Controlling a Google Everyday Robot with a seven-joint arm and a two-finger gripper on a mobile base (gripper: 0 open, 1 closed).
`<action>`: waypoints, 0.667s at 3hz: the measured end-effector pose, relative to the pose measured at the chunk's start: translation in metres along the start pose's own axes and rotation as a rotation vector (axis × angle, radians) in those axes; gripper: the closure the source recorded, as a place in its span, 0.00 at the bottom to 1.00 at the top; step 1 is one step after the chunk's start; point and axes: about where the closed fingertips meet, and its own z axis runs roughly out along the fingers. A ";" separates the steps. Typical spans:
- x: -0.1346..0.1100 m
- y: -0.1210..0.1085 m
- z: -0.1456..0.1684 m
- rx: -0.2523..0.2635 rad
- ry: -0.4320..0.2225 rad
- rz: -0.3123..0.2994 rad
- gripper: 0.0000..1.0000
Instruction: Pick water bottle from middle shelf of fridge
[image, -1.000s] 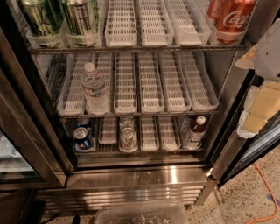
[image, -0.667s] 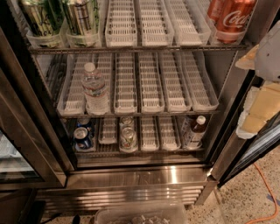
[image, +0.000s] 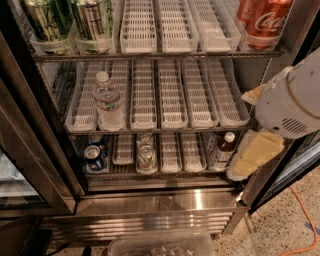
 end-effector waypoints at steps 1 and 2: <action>-0.027 0.013 0.038 0.005 -0.100 -0.011 0.00; -0.050 0.023 0.061 -0.013 -0.133 -0.050 0.00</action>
Offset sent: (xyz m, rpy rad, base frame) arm 0.0190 0.1046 -0.0627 0.1218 -0.0416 0.1498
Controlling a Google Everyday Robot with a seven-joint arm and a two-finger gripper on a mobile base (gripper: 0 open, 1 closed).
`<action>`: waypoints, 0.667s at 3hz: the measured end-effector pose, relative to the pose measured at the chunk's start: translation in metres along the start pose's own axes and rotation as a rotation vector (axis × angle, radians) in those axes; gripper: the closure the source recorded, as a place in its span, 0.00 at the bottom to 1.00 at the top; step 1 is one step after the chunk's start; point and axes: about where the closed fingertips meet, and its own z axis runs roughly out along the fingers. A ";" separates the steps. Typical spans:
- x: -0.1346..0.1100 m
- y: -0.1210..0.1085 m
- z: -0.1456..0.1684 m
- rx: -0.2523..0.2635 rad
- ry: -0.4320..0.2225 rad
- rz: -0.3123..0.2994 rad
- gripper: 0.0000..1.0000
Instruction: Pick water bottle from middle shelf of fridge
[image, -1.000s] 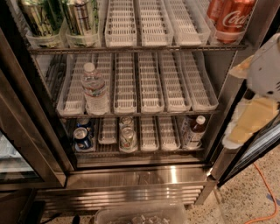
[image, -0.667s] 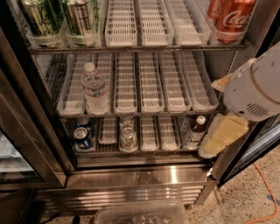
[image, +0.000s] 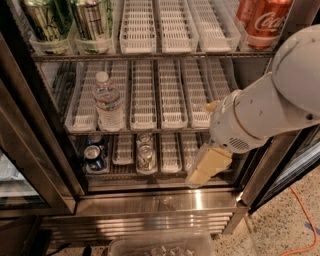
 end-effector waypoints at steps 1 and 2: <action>-0.001 0.000 0.000 0.000 -0.001 -0.001 0.00; -0.008 0.008 0.005 -0.002 -0.027 -0.009 0.00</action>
Offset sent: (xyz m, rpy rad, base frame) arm -0.0092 0.0249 -0.0079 0.0557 -0.0179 0.0333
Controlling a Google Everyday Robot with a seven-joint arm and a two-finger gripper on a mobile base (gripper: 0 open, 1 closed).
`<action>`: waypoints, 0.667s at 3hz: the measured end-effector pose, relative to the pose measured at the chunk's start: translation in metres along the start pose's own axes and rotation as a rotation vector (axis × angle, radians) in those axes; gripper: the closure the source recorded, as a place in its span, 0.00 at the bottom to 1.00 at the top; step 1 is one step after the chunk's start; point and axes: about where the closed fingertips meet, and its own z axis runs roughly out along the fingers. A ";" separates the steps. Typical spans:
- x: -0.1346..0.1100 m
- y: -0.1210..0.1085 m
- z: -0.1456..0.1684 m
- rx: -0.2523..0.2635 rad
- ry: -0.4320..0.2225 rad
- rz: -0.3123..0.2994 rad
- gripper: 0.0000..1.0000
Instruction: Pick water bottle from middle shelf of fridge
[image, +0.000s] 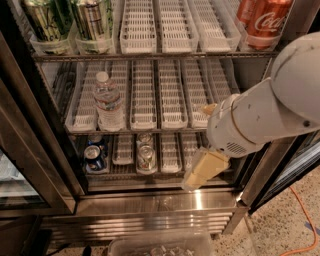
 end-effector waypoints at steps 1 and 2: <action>-0.023 0.022 0.013 0.020 -0.081 -0.021 0.00; -0.057 0.026 0.034 0.077 -0.186 -0.023 0.00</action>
Offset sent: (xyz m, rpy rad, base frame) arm 0.0087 0.1139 -0.0035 0.2696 -0.2421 0.0175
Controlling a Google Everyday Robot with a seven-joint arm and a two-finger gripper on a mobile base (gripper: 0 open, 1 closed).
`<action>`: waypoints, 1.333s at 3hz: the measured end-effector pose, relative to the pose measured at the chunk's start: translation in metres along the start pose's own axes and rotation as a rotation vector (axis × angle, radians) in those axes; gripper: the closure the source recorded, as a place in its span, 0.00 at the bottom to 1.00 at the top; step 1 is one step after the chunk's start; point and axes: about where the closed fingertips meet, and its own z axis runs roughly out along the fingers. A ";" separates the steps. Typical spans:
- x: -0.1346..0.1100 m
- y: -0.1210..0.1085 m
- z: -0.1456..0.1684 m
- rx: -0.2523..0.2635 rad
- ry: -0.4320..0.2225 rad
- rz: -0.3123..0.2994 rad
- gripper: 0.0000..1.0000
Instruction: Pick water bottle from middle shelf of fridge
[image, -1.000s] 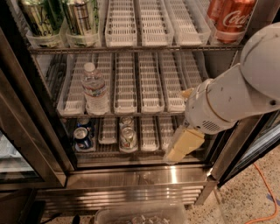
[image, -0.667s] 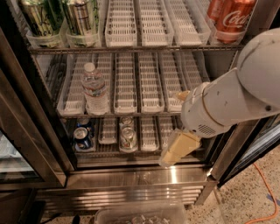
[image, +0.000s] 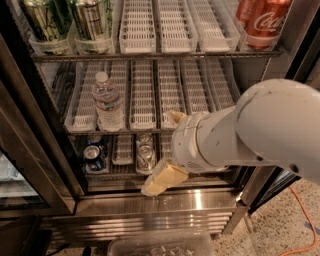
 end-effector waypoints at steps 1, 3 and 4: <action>-0.027 0.006 0.027 0.014 -0.077 -0.011 0.00; -0.055 0.022 0.054 -0.026 -0.137 -0.038 0.00; -0.060 0.025 0.065 0.008 -0.185 0.001 0.00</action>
Offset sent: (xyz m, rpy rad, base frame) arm 0.0070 0.1245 -0.0215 0.1546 -0.0360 0.1641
